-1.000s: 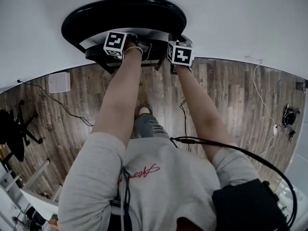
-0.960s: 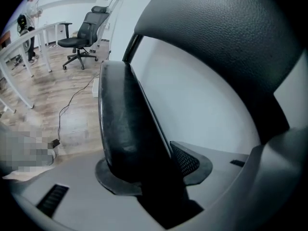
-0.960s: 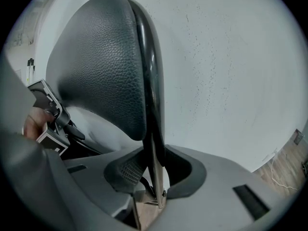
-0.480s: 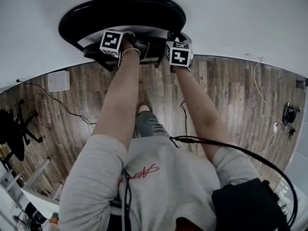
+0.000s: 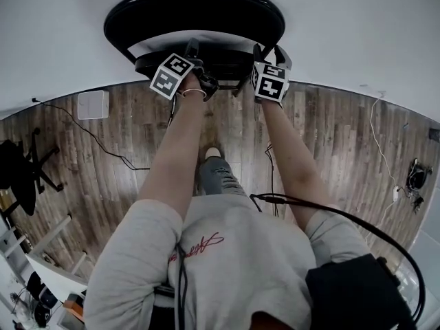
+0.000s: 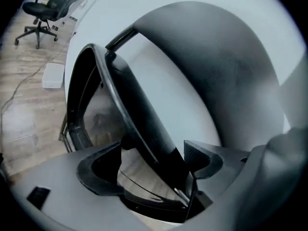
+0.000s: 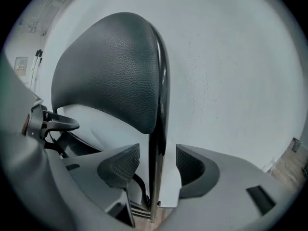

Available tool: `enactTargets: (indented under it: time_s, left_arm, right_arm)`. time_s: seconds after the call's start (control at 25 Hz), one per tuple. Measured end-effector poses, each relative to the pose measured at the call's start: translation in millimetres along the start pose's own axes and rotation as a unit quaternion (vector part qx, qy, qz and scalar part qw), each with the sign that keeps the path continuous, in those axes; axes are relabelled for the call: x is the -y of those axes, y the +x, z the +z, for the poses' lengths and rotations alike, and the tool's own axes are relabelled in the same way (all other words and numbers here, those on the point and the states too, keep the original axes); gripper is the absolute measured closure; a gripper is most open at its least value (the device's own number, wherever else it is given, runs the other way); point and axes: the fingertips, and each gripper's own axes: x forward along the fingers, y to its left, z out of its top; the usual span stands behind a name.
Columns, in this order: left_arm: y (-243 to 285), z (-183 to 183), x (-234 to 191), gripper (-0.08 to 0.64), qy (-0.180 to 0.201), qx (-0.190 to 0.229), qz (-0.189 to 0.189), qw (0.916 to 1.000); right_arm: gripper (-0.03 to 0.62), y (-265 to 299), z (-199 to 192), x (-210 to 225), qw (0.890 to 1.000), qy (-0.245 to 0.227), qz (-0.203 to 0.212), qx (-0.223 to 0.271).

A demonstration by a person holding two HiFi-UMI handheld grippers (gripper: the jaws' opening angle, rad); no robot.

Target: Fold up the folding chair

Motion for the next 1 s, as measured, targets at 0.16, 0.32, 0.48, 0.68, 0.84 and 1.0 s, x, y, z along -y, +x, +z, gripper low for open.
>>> enactTargets:
  time_s: [0.16,0.32,0.48,0.68,0.84,1.0]
  left_arm:
    - [-18.2,15.9,-5.0,0.092,0.092,0.058,-0.041,0.9933]
    - [-39.3,25.8,-6.4,0.092,0.184,0.1,-0.058,0.9762]
    - [-67.9,30.7,-17.4,0.094,0.279,0.095,-0.059,0.9538]
    - [-138.0,19.8,-22.4,0.097,0.371,0.083,-0.121,0.9169]
    - [-199.4,11.0,5.8,0.104,0.41,0.073,-0.214,0.8836]
    - [-267.3,24.1,36.7,0.294,0.426,0.094,-0.272,0.8578]
  right_arm:
    - [0.362,-15.2,-7.2,1.2,1.0,0.03,-0.001,0.009]
    - [0.36,-42.9,-8.4,3.9,0.998,0.049,-0.007,0.038]
    - [0.362,-71.7,-3.4,-12.2,0.996,0.054,0.007,0.07]
    - [0.362,-138.6,18.1,-43.6,0.989,0.044,0.044,0.131]
    - [0.374,-198.1,30.8,-77.2,0.986,0.001,0.069,0.154]
    - [0.535,-263.8,43.6,-108.0,0.979,-0.024,0.083,0.185]
